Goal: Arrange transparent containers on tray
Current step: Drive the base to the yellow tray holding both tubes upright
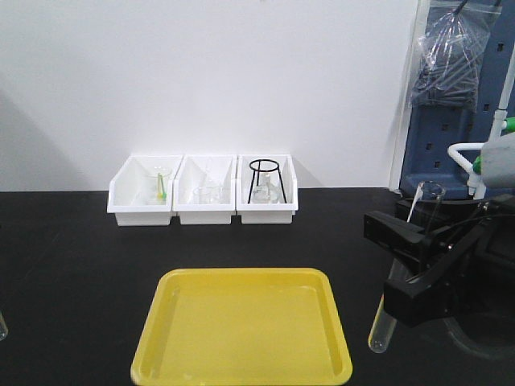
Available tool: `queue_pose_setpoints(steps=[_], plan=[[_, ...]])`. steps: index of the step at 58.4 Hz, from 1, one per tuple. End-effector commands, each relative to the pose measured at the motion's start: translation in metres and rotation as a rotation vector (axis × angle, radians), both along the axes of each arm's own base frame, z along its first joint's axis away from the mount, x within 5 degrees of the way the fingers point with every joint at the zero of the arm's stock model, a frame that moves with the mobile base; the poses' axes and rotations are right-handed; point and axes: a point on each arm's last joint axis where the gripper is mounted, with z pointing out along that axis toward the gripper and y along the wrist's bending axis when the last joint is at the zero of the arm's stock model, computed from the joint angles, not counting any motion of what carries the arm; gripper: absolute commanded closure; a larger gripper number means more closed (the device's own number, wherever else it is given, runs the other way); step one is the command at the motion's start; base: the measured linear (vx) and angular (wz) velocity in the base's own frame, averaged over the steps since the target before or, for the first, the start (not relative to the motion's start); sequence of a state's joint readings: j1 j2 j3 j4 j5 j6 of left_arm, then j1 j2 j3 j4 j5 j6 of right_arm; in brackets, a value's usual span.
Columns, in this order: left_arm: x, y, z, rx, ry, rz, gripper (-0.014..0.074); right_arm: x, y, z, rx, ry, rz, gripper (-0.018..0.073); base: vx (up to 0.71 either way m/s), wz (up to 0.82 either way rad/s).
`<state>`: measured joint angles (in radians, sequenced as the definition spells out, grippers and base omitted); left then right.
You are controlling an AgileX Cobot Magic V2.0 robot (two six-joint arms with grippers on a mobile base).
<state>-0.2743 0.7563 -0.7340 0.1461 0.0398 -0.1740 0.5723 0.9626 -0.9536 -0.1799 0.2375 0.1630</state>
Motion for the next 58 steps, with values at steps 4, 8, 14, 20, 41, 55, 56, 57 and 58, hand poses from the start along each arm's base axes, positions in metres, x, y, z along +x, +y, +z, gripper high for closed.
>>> queue_pose_setpoints(steps=[4,8,14,20,41,55,56,57,58], plan=[[-0.0038,-0.0005,0.0211,-0.041,-0.118,-0.015,0.0472,-0.0042,-0.0029,0.0215,0.049,-0.122,0.009,0.0421,0.28,-0.08],[-0.0038,-0.0005,0.0211,-0.041,-0.118,-0.015,0.0472,-0.0042,-0.0029,0.0215,0.049,-0.122,0.009,0.0421,0.28,-0.06],[-0.0038,-0.0005,0.0211,-0.041,-0.118,-0.015,0.0472,-0.0042,-0.0029,0.0215,0.049,-0.122,0.009,0.0421,0.28,0.01],[-0.0038,-0.0005,0.0211,-0.041,-0.118,-0.015,0.0472,-0.0042,-0.0029,0.0215,0.049,-0.122,0.009,0.0421,0.27,0.07],[-0.0038,-0.0005,0.0211,-0.041,-0.118,-0.015,0.0472,-0.0042,-0.0029,0.0215,0.049,-0.122,0.009,0.0421,0.23,0.08],[-0.0038,-0.0005,0.0211,-0.041,-0.118,-0.015,0.0472,-0.0042,-0.0029,0.0215,0.049,-0.122,0.009,0.0421,0.15,0.05],[-0.0038,-0.0005,0.0211,-0.041,-0.118,-0.015,0.0472,-0.0042,-0.0029,0.0215,0.049,-0.122,0.009,0.0421,0.11,0.02],[-0.0038,-0.0005,0.0211,-0.041,-0.118,-0.015,0.0472,-0.0042,-0.0029,0.0215,0.049,-0.122,0.009,0.0421,0.11,0.02],[-0.0038,-0.0005,0.0211,-0.041,-0.118,-0.015,0.0472,-0.0042,-0.0029,0.0215,0.049,-0.122,0.009,0.0421,0.10,0.02]])
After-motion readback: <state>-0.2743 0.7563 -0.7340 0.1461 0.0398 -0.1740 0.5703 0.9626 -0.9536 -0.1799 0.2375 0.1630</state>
